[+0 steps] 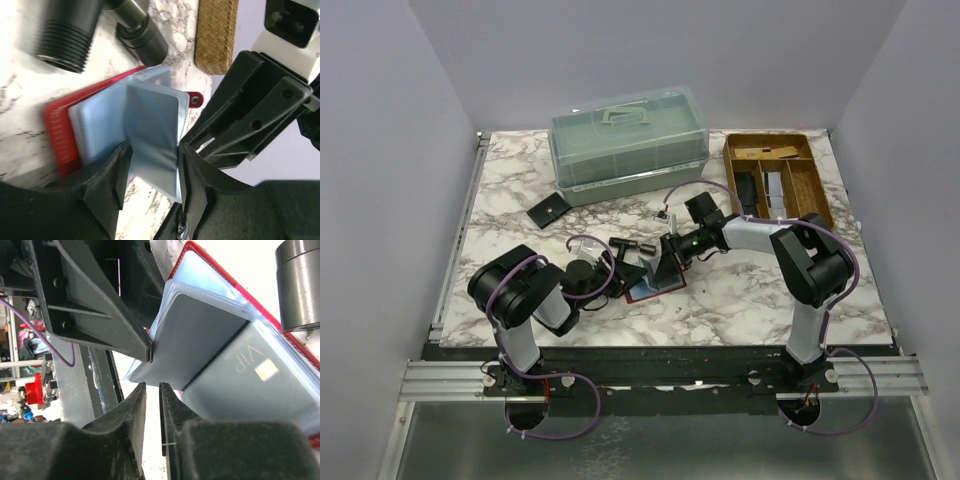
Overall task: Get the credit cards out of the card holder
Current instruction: Remove the credit card from the card holder.
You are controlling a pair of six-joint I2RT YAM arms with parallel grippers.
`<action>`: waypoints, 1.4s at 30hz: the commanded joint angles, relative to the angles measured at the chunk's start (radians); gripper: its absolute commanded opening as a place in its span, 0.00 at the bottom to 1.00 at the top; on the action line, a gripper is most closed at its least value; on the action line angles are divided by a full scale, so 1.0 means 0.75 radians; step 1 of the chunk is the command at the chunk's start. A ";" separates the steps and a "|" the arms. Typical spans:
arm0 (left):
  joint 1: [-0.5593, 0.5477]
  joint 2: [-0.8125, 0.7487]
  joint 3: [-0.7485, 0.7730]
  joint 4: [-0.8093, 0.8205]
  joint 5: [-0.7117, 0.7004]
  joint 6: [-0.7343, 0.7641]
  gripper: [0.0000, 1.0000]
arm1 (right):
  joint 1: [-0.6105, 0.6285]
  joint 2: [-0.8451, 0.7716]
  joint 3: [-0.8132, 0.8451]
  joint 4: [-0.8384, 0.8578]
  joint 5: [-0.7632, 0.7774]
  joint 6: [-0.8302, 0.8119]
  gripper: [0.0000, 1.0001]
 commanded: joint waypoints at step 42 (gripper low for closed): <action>0.017 -0.122 -0.090 -0.068 0.038 0.045 0.19 | 0.122 -0.304 -0.130 0.015 0.335 -0.674 0.59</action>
